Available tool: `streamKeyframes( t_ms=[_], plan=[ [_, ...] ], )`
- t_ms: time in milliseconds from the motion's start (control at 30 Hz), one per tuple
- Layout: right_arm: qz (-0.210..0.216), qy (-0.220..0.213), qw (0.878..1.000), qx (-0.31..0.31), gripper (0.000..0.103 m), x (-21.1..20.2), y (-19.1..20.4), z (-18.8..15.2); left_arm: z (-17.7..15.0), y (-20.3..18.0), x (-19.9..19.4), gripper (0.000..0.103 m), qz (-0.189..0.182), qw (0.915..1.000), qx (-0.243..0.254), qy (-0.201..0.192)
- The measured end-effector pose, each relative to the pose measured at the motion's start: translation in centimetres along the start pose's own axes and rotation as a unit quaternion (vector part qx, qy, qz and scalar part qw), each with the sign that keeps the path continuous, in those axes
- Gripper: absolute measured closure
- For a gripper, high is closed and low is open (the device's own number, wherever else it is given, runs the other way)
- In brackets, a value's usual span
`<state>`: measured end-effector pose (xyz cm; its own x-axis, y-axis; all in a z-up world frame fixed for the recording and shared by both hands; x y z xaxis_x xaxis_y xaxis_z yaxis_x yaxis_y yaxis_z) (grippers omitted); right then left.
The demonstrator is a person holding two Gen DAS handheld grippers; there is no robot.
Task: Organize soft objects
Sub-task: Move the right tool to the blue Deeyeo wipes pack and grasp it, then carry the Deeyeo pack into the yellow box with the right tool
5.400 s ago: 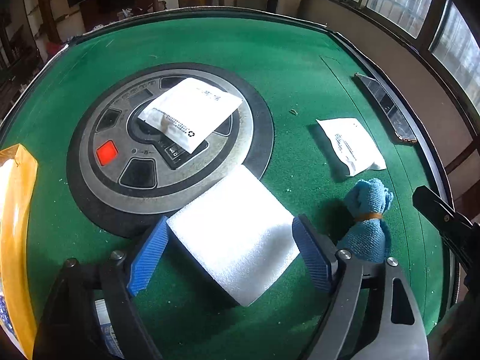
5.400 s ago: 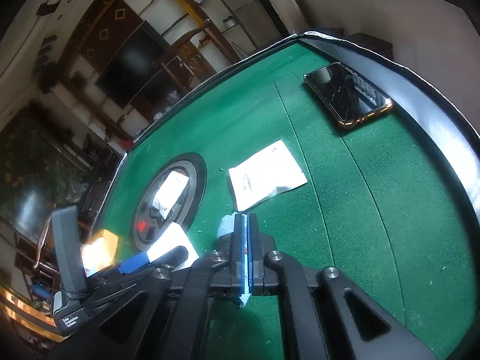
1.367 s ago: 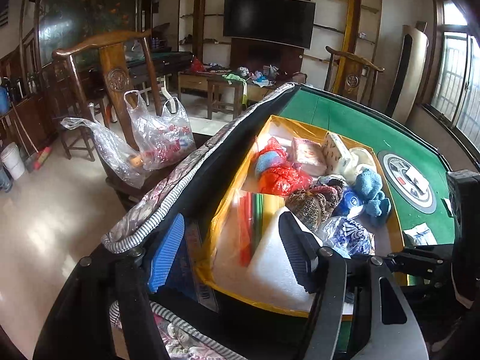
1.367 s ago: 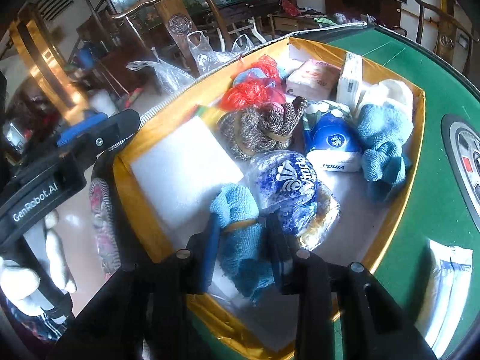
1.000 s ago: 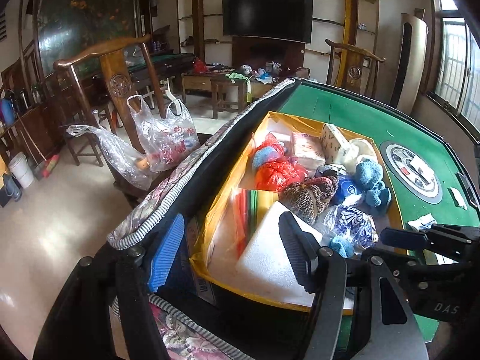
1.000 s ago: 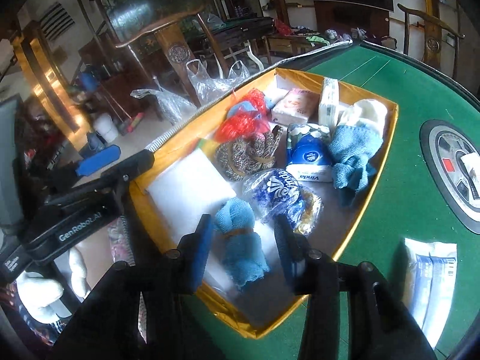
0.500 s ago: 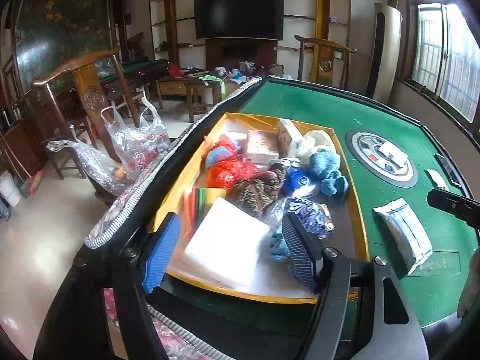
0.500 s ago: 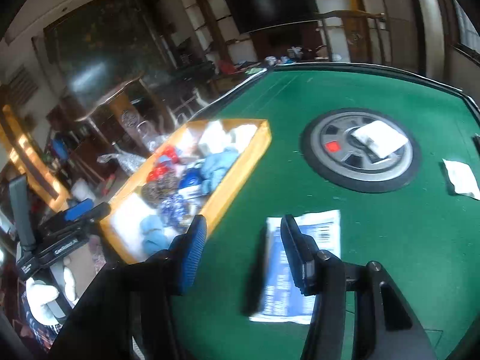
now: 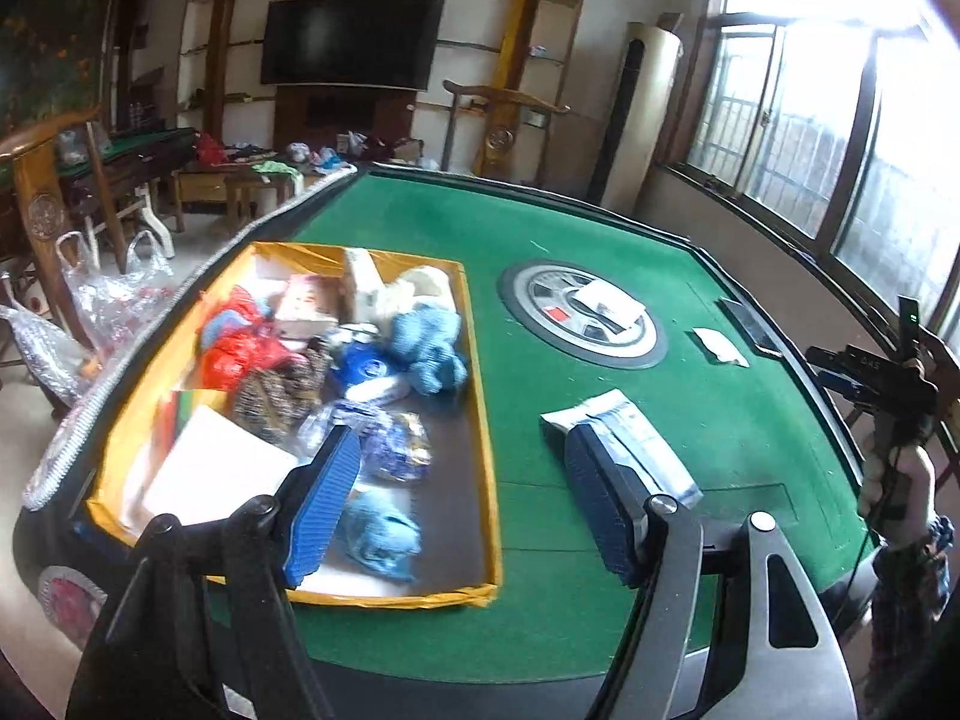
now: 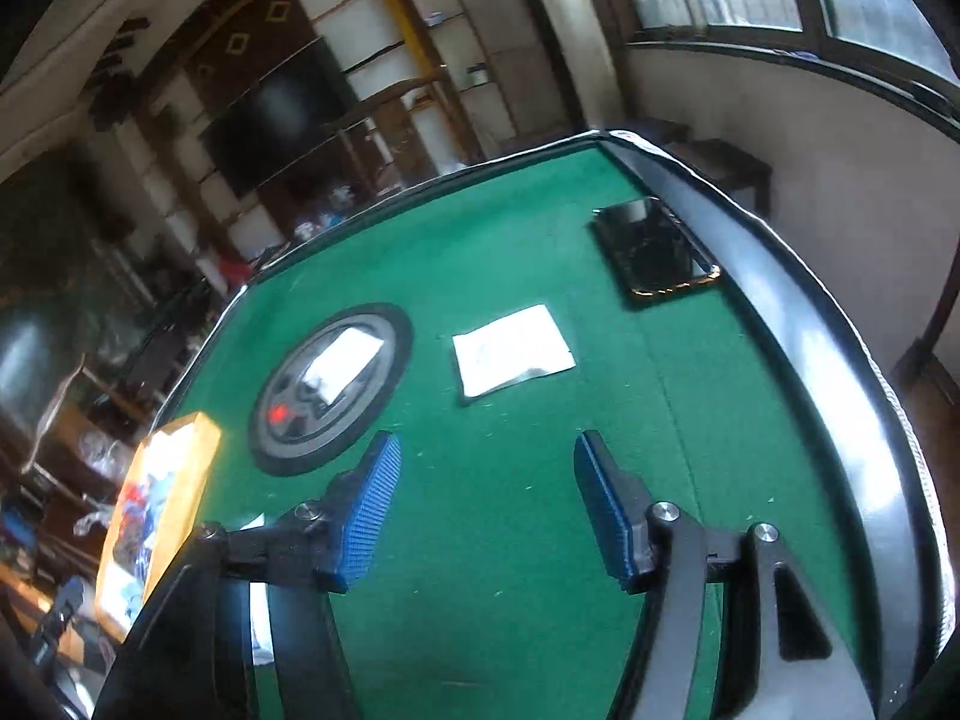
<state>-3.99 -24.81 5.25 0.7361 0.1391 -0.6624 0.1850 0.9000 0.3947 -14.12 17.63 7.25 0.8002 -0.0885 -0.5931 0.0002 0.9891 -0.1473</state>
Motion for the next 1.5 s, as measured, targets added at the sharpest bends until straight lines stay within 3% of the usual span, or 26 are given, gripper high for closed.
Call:
streamKeyframes(
  t_ms=[133,233,400,567,733,1167,1267,1500],
  plan=[
    [0.033,0.024,0.999,0.021,0.048,1.9,0.5,-0.2,-0.4,-3.9,1.2,0.032,-0.058,0.9974,0.021,0.038],
    [0.064,0.079,0.994,-0.030,0.048,4.3,4.6,-2.8,-0.7,-6.5,2.2,0.032,-0.077,0.9948,0.037,0.056],
    [0.126,0.169,0.971,-0.115,0.048,7.3,12.6,-8.6,-0.8,-8.0,3.0,0.032,-0.069,0.9945,0.037,0.069],
    [0.125,0.217,0.955,-0.162,0.045,9.2,17.1,-12.1,-1.4,-6.5,3.3,0.032,-0.044,0.9957,0.024,0.078],
    [0.115,0.213,0.951,-0.191,0.042,8.8,19.2,-13.4,-1.4,-3.5,3.2,0.032,-0.027,0.9969,-0.005,0.073],
    [-0.002,0.168,0.939,-0.301,0.031,9.3,22.5,-16.3,-1.9,-0.3,3.7,0.032,-0.016,0.9965,-0.027,0.078],
    [0.004,0.168,0.940,-0.296,0.038,9.0,22.5,-16.3,-2.1,-0.2,3.7,0.032,-0.011,0.9961,-0.024,0.084],
    [0.037,0.164,0.954,-0.250,0.042,7.6,20.7,-15.2,-2.3,-0.2,3.2,0.032,-0.001,0.9964,-0.012,0.084]
  ],
)
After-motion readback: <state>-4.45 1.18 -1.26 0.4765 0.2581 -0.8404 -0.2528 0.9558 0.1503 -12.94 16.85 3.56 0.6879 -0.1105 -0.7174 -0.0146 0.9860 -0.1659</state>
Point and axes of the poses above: each gripper's, at about its wrist camera, not at the fingertips, and x roughly the way its jaws point, y to its left, z to its top, the point moved 3 cm from there along x, roughly the way its jaws point, and after that the axes turned 2 degrees about x, right-handed, at the moved point
